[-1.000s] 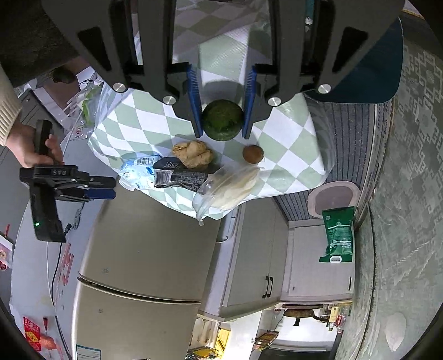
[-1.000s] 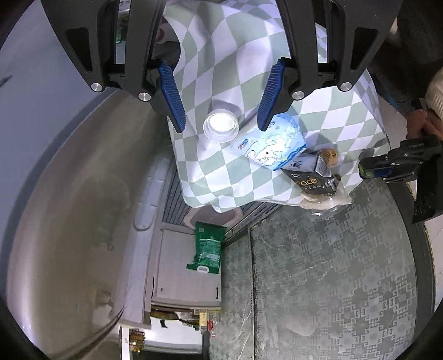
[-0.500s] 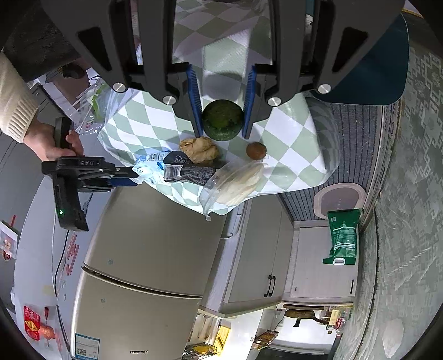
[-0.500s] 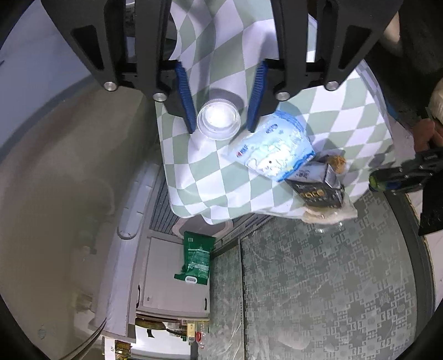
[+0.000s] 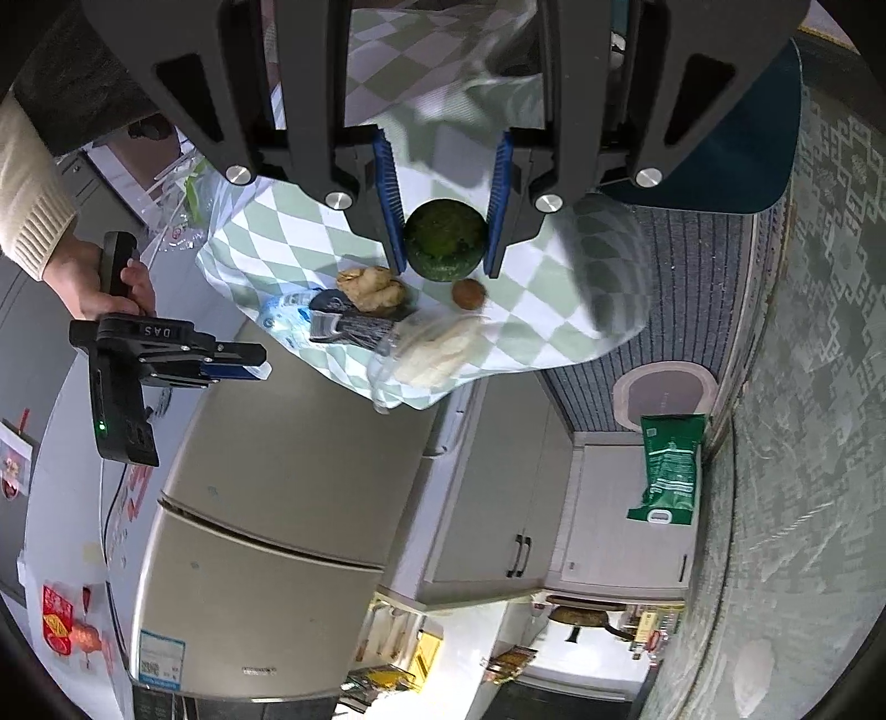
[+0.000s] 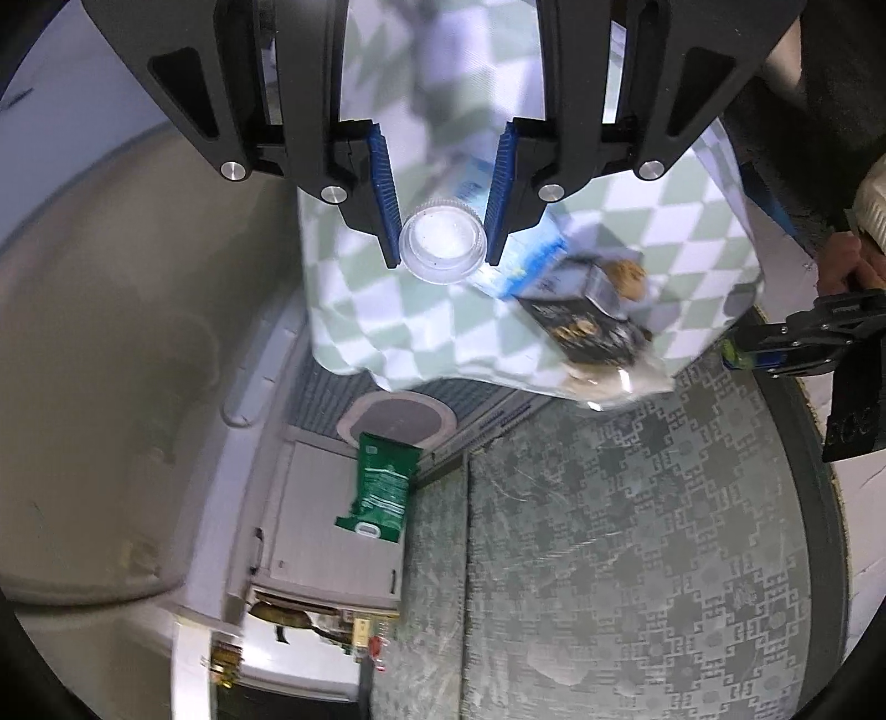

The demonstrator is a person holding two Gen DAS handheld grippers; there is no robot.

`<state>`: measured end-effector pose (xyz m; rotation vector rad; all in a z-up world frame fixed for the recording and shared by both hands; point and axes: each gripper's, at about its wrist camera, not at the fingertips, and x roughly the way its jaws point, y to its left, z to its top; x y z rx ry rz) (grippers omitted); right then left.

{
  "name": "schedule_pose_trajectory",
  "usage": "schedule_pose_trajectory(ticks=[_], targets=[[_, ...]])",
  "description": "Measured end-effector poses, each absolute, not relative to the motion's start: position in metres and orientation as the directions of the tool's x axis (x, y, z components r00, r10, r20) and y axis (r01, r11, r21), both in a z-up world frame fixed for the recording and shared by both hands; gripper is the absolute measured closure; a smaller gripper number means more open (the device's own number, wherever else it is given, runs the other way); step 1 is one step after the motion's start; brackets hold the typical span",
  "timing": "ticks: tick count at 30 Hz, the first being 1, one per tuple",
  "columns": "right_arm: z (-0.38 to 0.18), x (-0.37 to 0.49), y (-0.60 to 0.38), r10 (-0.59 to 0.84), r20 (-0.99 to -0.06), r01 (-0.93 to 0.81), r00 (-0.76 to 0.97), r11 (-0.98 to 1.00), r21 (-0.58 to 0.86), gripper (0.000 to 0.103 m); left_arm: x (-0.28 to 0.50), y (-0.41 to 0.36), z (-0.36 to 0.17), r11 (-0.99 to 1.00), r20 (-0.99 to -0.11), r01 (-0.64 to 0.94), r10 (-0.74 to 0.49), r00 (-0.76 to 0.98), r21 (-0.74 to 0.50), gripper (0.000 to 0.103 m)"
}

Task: Collect trash
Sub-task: 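Grasp the small white cup with the right tool, then drop the lime into the teal bin with left tool while right drops the cup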

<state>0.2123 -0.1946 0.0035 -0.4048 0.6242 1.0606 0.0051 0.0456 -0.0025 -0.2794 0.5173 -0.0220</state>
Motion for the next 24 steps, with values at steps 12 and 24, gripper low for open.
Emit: schedule_pose_trajectory(ticks=[12,24], targets=[[0.029,0.166,-0.125,0.730,-0.627,-0.947,0.272,0.317,-0.042,0.073,-0.033,0.090,0.001,0.949,-0.470,-0.131,-0.020,0.883,-0.288,0.073],[0.038,0.131,-0.063,0.772,-0.616,-0.976,0.160,0.216,0.017,0.073,-0.061,0.133,-0.015,0.931,-0.527,-0.245,0.069,0.847,-0.271,0.073]])
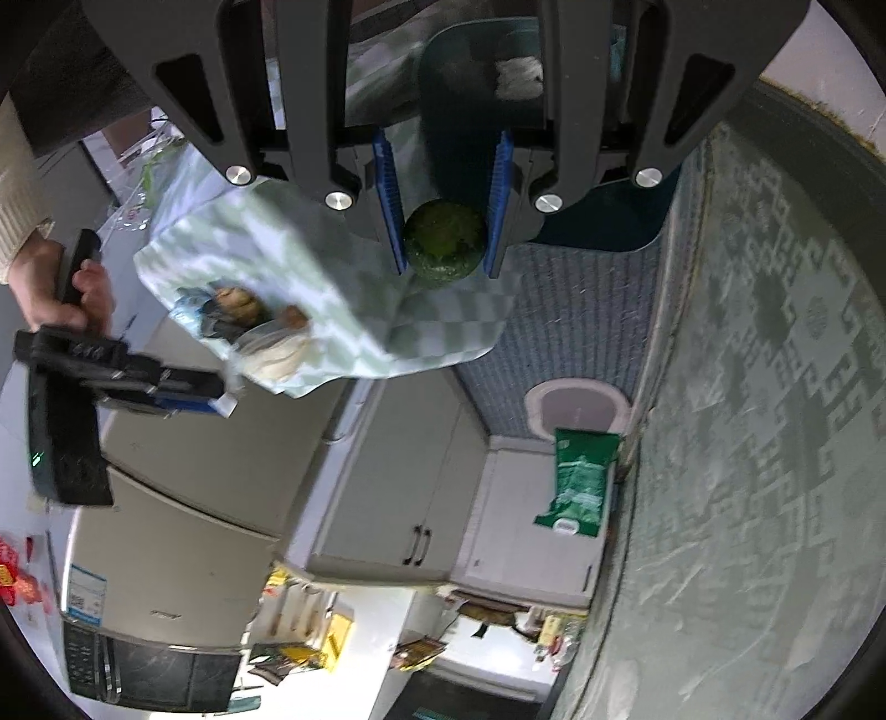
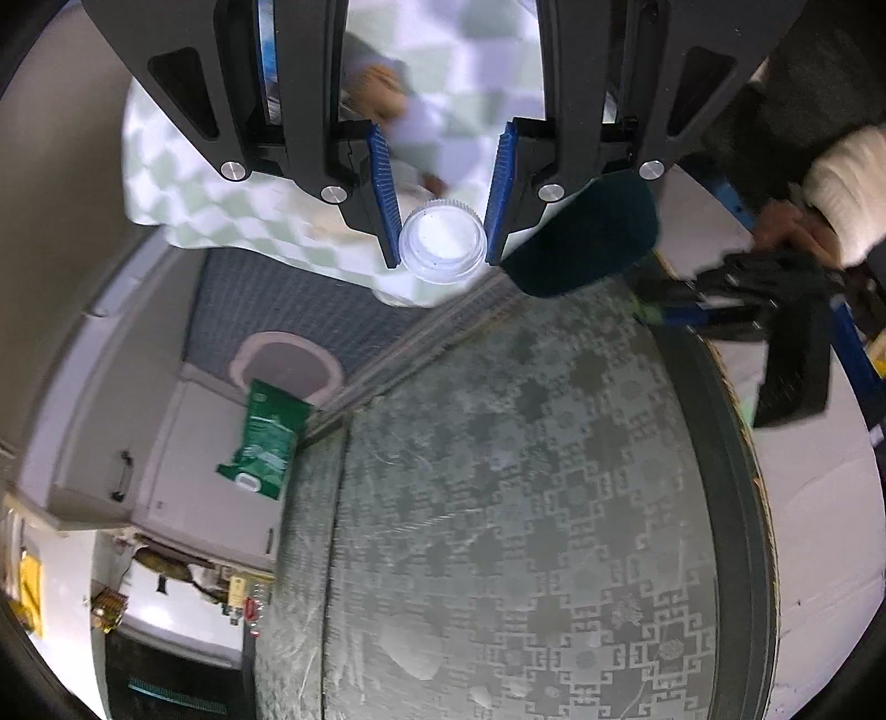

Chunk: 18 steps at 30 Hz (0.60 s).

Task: Collect trash
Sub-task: 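Drop the lime into the teal bin with left tool while right drops the cup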

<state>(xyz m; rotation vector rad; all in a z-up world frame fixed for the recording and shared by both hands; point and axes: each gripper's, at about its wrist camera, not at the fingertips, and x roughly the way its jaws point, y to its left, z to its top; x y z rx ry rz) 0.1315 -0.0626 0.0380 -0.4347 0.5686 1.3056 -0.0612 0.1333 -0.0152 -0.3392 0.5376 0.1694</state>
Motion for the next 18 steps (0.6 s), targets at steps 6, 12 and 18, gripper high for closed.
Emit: schedule_pose_trajectory(ticks=[6,12,18], targets=[[0.039,0.101,-0.025,0.777,-0.624,-0.987,0.081,0.148,0.055,0.073,-0.074,0.147,-0.025,0.921,-0.560,-0.283,0.091,0.824,-0.267,0.073],[0.028,0.073,0.010,0.747,-0.663,-0.993,0.041,0.107,0.058,0.073,-0.076,0.159,-0.035,0.913,-0.583,-0.310,0.104,0.806,-0.266,0.073],[0.010,0.063,0.038,0.692,-0.721,-0.988,0.026,0.127,0.087,0.073,-0.074,0.171,-0.046,0.900,-0.610,-0.343,0.116,0.784,-0.269,0.073]])
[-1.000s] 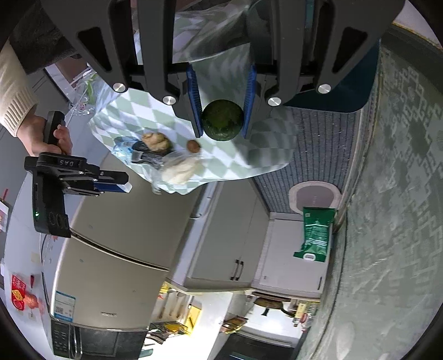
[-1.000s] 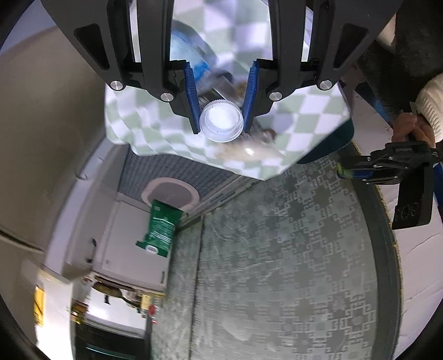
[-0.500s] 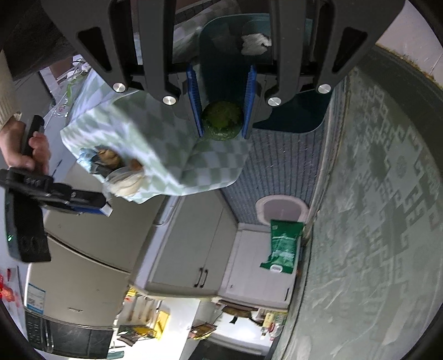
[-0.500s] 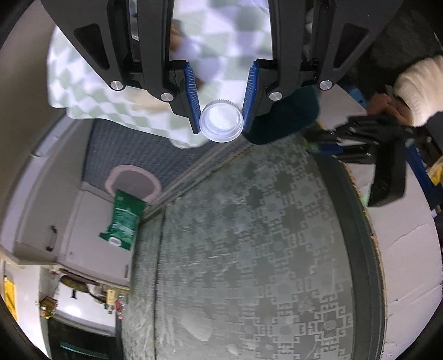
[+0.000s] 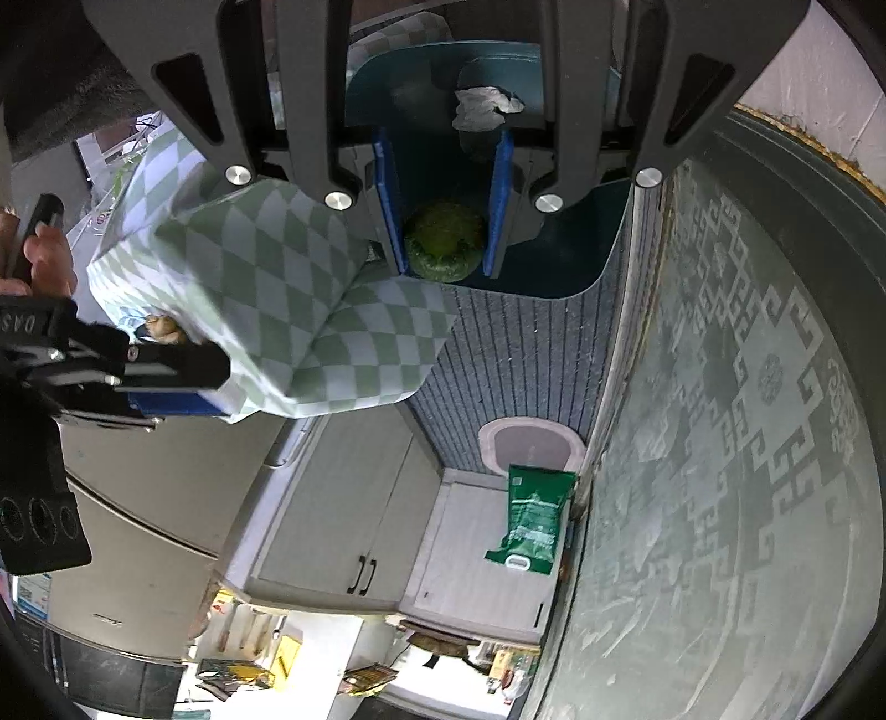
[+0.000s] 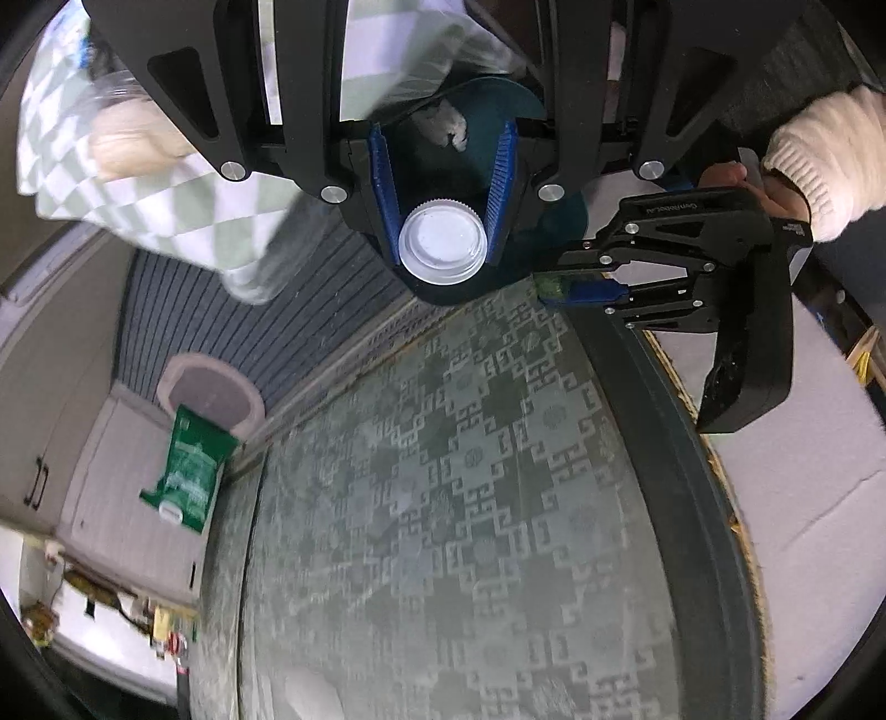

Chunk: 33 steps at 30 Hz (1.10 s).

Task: Collect trash
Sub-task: 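Drop the lime into the teal bin with left tool while right drops the cup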

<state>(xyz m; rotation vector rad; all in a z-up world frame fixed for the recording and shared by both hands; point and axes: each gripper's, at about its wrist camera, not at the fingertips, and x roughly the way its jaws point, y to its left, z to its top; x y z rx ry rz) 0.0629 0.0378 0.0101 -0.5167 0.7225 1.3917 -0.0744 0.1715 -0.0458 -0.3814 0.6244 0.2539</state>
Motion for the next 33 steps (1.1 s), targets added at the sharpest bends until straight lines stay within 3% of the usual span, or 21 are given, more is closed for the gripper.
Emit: schedule_pose_trajectory(ticks=[13,19,27,33], targets=[[-0.018,0.049,0.073,0.608,-0.793,-0.982,0.028,0.164,0.092,0.073,-0.088,0.180,-0.048,0.889,-0.616,-0.371,0.138,0.776,-0.268,0.072],[-0.028,0.043,0.084,0.581,-0.814,-0.984,0.018,0.153,0.087,0.073,-0.095,0.180,-0.044,0.892,-0.598,-0.370,0.151,0.787,-0.262,0.083],[-0.034,0.040,0.091,0.571,-0.821,-0.986,0.013,0.146,0.086,0.072,-0.110,0.183,-0.032,0.889,-0.535,-0.363,0.170,0.827,-0.279,0.091],[-0.029,0.039,0.090,0.585,-0.811,-0.985,0.008,0.145,0.095,0.064,-0.119,0.179,-0.017,0.896,-0.463,-0.317,0.148,0.874,-0.312,0.092]])
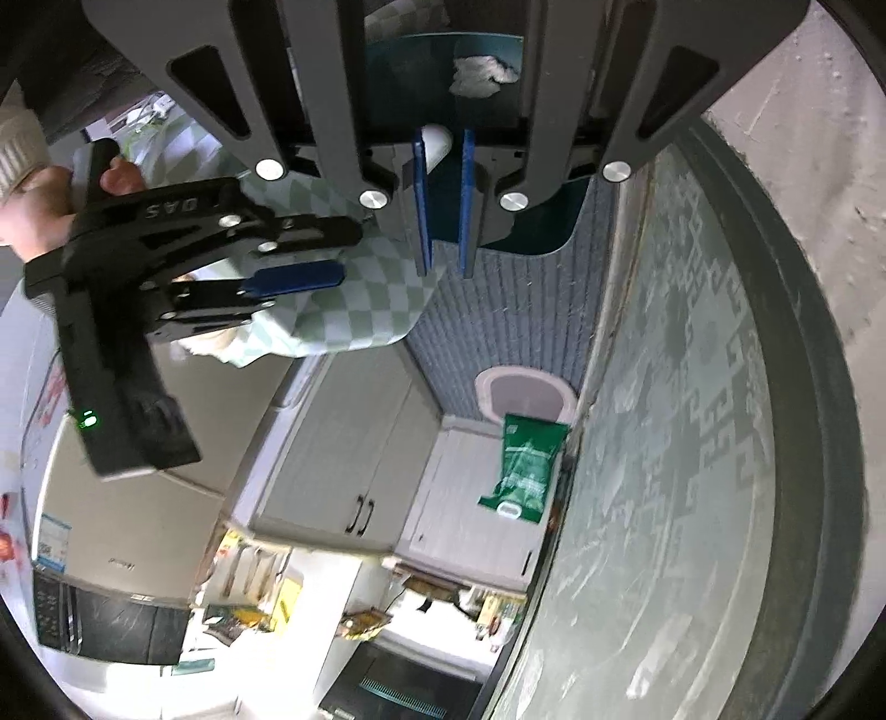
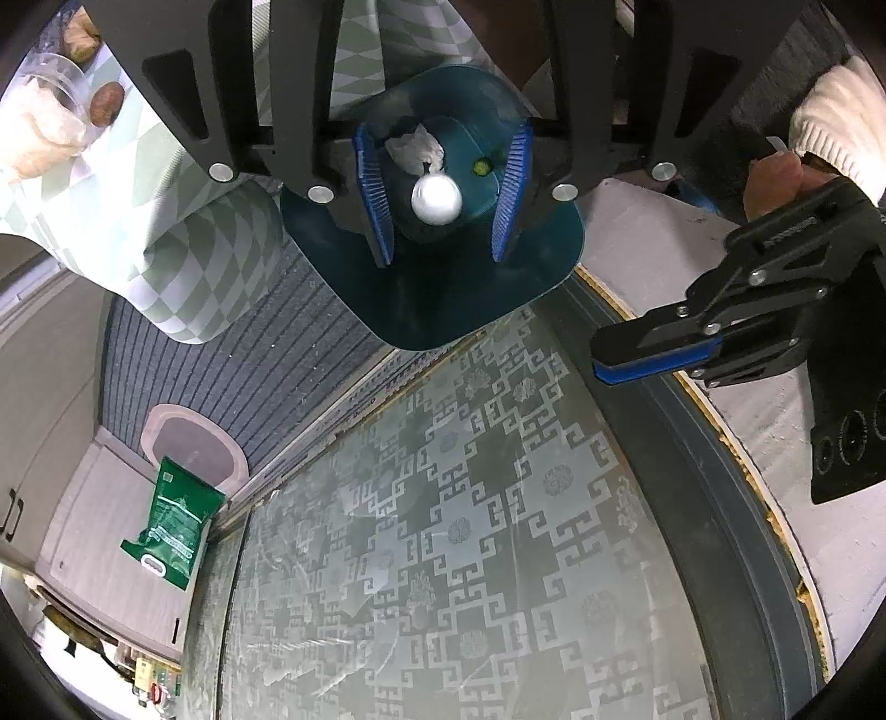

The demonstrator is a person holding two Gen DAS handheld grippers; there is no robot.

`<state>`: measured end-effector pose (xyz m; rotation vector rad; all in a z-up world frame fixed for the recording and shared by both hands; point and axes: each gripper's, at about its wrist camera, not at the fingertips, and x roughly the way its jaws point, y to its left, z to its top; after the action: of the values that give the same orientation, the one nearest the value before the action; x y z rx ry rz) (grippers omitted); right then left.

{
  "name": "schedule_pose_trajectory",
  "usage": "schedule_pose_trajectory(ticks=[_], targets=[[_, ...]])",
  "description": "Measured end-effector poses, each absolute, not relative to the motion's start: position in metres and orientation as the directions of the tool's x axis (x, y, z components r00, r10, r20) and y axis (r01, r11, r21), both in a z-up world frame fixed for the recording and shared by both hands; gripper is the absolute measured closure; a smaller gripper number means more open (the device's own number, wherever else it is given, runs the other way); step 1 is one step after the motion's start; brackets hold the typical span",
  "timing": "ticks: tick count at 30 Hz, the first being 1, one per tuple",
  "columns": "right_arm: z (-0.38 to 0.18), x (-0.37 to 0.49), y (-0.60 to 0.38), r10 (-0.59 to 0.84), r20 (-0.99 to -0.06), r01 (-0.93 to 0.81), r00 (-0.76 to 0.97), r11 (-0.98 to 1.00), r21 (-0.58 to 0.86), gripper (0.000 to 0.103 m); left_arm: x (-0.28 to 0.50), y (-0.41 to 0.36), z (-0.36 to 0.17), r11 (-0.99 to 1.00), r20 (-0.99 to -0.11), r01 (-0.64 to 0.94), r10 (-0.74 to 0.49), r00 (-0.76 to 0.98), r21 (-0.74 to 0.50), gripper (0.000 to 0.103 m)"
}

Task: Collect trash
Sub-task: 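Drop the lime into the teal bin with left tool while right drops the cup, then grasp the brown kiwi on the table with the left tool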

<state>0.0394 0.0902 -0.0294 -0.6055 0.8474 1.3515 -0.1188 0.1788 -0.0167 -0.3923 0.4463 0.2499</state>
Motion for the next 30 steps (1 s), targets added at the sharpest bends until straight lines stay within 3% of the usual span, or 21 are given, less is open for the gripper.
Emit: schedule_pose_trajectory(ticks=[12,30], targets=[[0.002,0.061,0.056,0.658,-0.751,-0.975,0.063,0.201,0.094,0.061,-0.095,0.155,-0.009,0.919,-0.454,-0.265,0.110,0.884,-0.293,0.092],[0.053,0.162,-0.080,0.732,-0.624,-0.864,0.273,0.472,0.176,0.055,-0.039,0.095,-0.005,0.953,-0.469,-0.141,-0.002,0.883,-0.270,0.092]])
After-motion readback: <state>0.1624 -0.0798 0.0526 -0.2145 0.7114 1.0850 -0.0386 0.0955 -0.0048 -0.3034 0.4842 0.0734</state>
